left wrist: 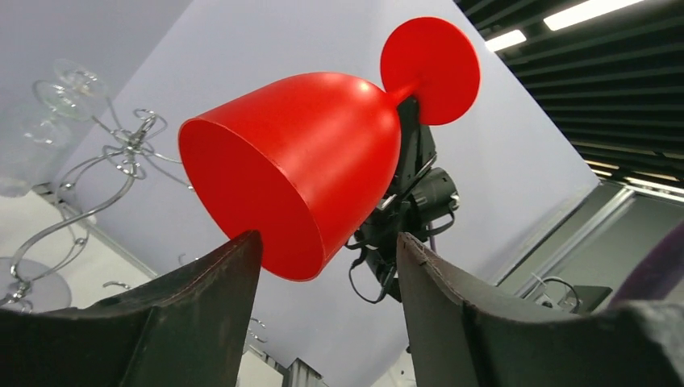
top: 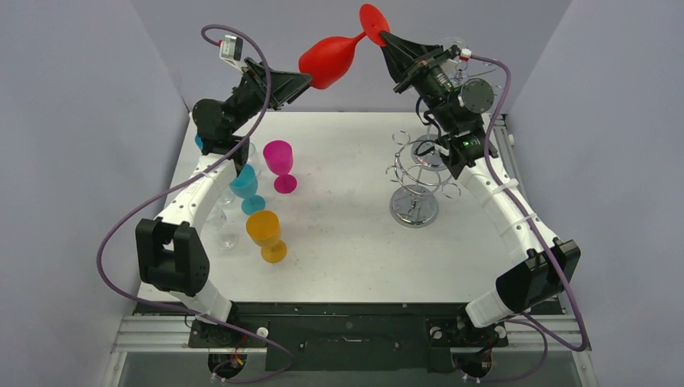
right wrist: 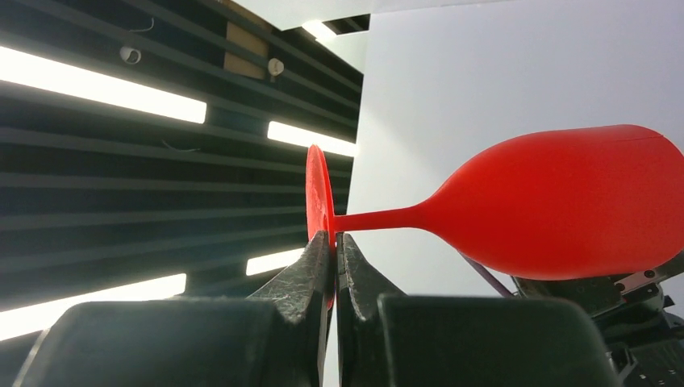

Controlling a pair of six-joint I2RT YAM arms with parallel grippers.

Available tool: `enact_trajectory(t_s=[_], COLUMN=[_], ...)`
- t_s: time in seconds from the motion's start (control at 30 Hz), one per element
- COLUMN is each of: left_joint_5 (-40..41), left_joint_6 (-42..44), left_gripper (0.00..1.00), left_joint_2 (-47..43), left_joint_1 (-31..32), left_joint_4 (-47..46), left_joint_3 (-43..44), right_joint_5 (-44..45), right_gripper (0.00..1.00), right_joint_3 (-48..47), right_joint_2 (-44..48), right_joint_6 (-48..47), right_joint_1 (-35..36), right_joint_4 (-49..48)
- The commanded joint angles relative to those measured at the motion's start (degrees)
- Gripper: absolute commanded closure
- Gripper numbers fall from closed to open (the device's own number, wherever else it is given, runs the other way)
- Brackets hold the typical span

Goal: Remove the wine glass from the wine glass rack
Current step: Place the wine glass at the center of the board.

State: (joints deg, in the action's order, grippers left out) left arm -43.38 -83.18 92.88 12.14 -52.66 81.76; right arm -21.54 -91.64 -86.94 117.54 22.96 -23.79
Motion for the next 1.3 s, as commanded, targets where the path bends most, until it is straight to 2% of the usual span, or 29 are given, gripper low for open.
enact_trajectory(t_s=[0.0, 0.37, 0.43, 0.6, 0.67, 0.77, 0.83, 0.9, 0.93, 0.97, 1.03, 1.07, 1.17, 1.2, 1.27], left_joint_5=[-0.5, 0.6, 0.3, -0.9, -1.5, -2.1, -1.9, -1.0, -0.3, 0.2, 2.5, 4.4, 8.7, 11.4, 15.7], left_joint_6=[-8.8, -13.2, -13.0, -11.1, -8.7, -4.4, -0.2, 4.6, 8.6, 10.7, 19.5, 21.6, 31.5, 33.3, 38.9], left_gripper=[0.43, 0.64, 0.7, 0.93, 1.0, 1.0, 1.0, 1.0, 1.0, 1.0, 1.0, 1.0, 1.0, 1.0, 1.0], left_joint_2=[0.7, 0.8, 0.7, 0.1, -0.8, -2.7, -4.3, -6.0, -6.5, -7.5, -8.8, -9.1, -8.9, -8.5, -6.8], left_joint_1=[-0.4, -0.2, -0.2, -0.3, -0.3, -0.4, -0.6, -1.0, -1.2, -1.3, -1.8, -1.9, -2.3, -2.3, -2.5], left_joint_4=[-15.5, -19.3, -18.3, -14.3, -10.1, -1.5, 4.6, 12.6, 15.7, 21.8, 32.1, 35.6, 54.0, 62.1, 72.4], left_joint_3=[2.8, 4.9, 5.1, 5.6, 6.1, 7.2, 8.1, 9.5, 10.8, 11.6, 14.5, 16.8, 22.7, 26.5, 32.2], right_joint_5=[-1.6, -2.0, -2.4, -3.1, -3.8, -5.4, -6.0, -5.8, -5.6, -5.2, -4.1, -3.4, -1.9, -0.5, 1.8], right_gripper=[1.0, 1.0, 1.0, 1.0, 1.0, 1.0, 0.96, 0.74, 0.69, 0.58, 0.47, 0.45, 0.36, 0.35, 0.34], right_joint_3=[1.8, 6.2, 6.2, 7.1, 7.0, 4.8, 3.6, 3.1, 3.0, 2.9, 2.4, 2.2, 1.9, 1.0, -1.4], right_joint_2=[0.2, 1.4, 1.3, 1.6, 1.5, 1.5, 2.0, 3.1, 3.6, 4.6, 6.0, 6.5, 8.7, 9.1, 10.3], right_joint_6=[5.0, 8.2, 8.3, 7.4, 6.4, 2.3, -1.4, -6.0, -7.8, -11.5, -17.2, -18.9, -26.3, -28.1, -36.0], right_joint_1=[0.6, 0.5, 0.6, 0.2, -0.1, -0.8, -1.6, -3.2, -3.7, -4.8, -7.1, -8.0, -12.1, -12.7, -13.5], right_joint_4=[-8.5, -13.6, -13.9, -13.9, -13.2, -10.2, -6.4, -1.8, 1.8, 3.9, 12.3, 14.2, 22.0, 24.2, 30.9])
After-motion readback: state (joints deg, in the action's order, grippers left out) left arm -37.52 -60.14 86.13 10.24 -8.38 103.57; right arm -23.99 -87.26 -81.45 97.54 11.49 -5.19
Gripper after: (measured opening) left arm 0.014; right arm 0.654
